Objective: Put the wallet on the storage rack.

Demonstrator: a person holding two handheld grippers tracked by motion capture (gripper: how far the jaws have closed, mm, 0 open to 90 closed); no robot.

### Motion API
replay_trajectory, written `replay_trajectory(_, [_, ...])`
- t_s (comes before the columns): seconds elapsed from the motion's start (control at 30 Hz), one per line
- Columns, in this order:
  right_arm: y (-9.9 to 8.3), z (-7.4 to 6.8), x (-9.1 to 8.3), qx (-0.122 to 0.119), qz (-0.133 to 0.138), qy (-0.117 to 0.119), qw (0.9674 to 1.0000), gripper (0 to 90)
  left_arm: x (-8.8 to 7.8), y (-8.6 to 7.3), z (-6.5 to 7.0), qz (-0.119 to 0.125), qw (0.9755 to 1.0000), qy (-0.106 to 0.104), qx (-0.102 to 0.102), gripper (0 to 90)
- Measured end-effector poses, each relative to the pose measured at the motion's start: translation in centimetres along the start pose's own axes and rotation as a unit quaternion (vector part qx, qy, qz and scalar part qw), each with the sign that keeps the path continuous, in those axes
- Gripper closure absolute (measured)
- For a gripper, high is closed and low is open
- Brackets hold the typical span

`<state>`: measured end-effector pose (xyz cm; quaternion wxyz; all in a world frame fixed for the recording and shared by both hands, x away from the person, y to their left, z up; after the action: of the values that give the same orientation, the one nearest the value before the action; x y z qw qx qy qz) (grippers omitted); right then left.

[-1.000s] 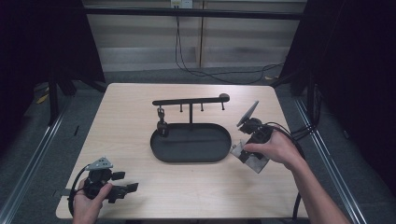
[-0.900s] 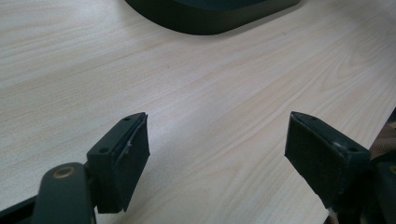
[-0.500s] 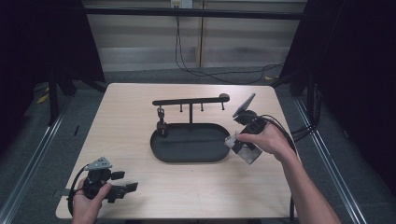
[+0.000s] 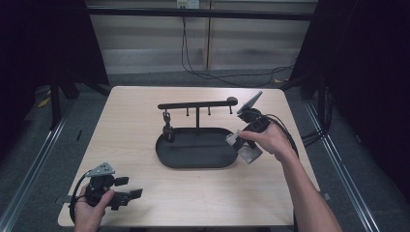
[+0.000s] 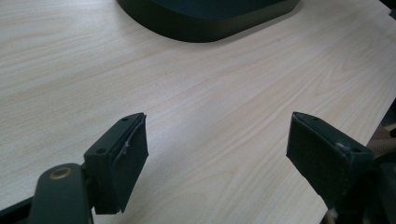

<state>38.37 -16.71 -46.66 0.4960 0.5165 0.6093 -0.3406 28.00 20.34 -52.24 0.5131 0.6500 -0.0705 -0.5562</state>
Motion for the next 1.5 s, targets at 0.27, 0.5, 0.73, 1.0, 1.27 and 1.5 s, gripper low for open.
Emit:
replay_trajectory(0.27, [1.2, 0.0, 0.6, 0.037, 0.024, 0.03, 0.9986, 33.2, 0.0, 0.0, 0.1, 0.001, 1.0, 0.001, 0.001, 20.5])
replay_trajectory(0.5, [2.2, -0.1, 1.2, 0.065, 0.052, 0.054, 0.9951, 33.2, 0.0, 0.1, 0.2, 0.002, 1.0, -0.001, 0.004, 20.5])
replay_trajectory(0.73, [2.8, 0.3, 2.4, 0.095, 0.075, 0.075, 0.9899, 33.2, 0.0, 0.1, 0.3, -0.001, 1.0, -0.002, 0.007, 20.5])
replay_trajectory(1.0, [3.6, 0.5, 3.6, 0.122, 0.098, 0.088, 0.9837, 33.2, 0.0, 0.1, 0.4, -0.002, 1.0, -0.002, 0.009, 20.5])
replay_trajectory(1.27, [4.1, 0.4, 5.7, 0.139, 0.103, 0.093, 0.9805, 33.2, 0.0, 0.1, 0.4, 0.0, 1.0, -0.003, 0.007, 20.5])
replay_trajectory(1.5, [4.6, 0.4, 5.9, 0.15, 0.13, 0.108, 0.974, 33.2, 0.1, 0.1, 0.5, -0.002, 0.9999, -0.004, 0.01, 20.5])
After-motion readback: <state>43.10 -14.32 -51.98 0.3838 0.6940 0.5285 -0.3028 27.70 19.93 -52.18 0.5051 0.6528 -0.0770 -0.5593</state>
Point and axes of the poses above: each handheld gripper's, and its own axes: x roughly forward along the jaws, y roughly out of its top, z roughly to its right, the point moved 9 cm from there along x, roughly forward along the jaws, and after that the axes turned 13 degrees about x, right-handed, at the moved point
